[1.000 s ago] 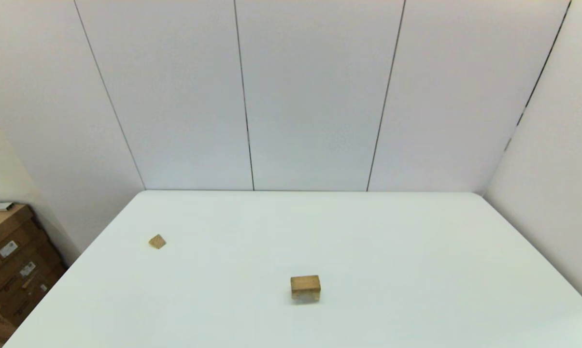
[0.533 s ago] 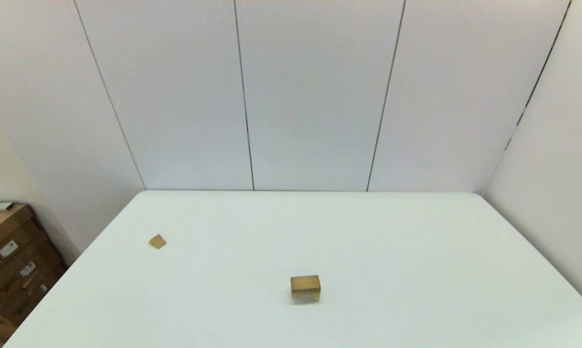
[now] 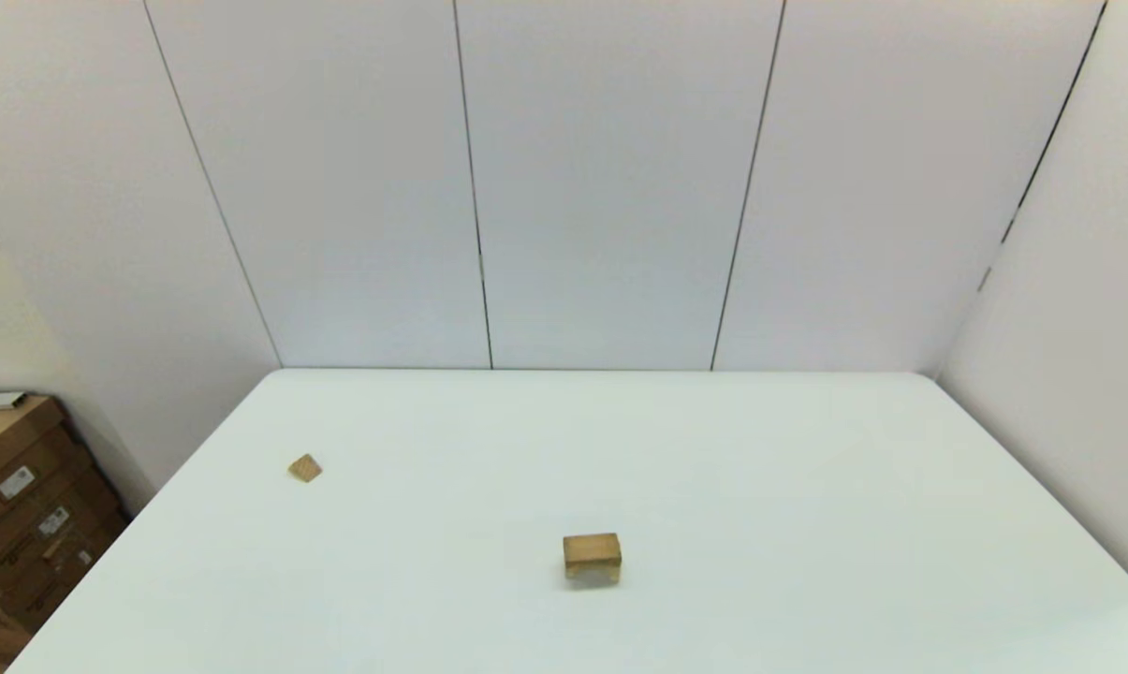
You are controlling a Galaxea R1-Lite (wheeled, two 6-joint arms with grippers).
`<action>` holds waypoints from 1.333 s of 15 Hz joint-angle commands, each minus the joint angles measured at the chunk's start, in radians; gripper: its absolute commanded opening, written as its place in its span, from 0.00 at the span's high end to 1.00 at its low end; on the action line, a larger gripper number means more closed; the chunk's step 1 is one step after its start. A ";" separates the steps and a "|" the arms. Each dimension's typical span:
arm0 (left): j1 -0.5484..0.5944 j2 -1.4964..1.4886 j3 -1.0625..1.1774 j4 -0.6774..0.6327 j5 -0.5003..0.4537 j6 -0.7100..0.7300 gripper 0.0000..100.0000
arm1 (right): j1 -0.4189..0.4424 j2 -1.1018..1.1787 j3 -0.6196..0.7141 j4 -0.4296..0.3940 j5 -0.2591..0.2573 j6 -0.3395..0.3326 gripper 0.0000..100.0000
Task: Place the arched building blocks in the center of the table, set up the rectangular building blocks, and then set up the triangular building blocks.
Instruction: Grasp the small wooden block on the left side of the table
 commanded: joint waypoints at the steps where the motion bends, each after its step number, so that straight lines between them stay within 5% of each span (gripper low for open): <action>1: 0.000 0.001 0.000 0.000 0.000 0.000 0.00 | 0.000 -0.005 0.002 0.001 -0.001 -0.001 0.00; 20: 0.000 0.001 0.000 0.000 0.000 0.000 0.00 | 0.000 -0.005 0.002 0.001 0.000 -0.003 0.00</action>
